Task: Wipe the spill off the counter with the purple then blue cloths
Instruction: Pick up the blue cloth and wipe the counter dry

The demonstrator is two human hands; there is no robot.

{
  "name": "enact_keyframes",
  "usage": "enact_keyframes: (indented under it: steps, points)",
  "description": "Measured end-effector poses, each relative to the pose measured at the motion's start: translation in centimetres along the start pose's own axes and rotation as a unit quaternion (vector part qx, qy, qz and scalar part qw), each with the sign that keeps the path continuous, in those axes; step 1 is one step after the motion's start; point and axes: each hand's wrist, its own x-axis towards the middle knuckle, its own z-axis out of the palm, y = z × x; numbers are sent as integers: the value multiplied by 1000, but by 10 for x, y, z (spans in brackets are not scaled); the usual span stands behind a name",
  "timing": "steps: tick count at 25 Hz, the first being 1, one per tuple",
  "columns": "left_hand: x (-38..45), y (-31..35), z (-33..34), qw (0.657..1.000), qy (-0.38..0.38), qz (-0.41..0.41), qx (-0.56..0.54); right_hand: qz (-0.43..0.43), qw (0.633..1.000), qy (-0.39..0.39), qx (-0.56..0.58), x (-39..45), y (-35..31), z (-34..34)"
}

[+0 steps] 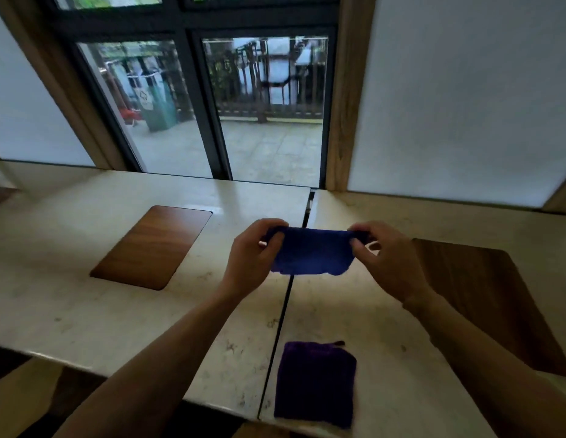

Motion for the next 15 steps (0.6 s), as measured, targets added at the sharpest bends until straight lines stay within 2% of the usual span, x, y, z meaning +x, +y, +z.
enact_keyframes:
  steps: [6,15]
  points:
    - [-9,6,-34,999,30,-22,-1,-30,999,29,10,2,-36,14]
    - [-46,-55,-122,999,5,-11,-53,39,999,22,9,-36,-115,94]
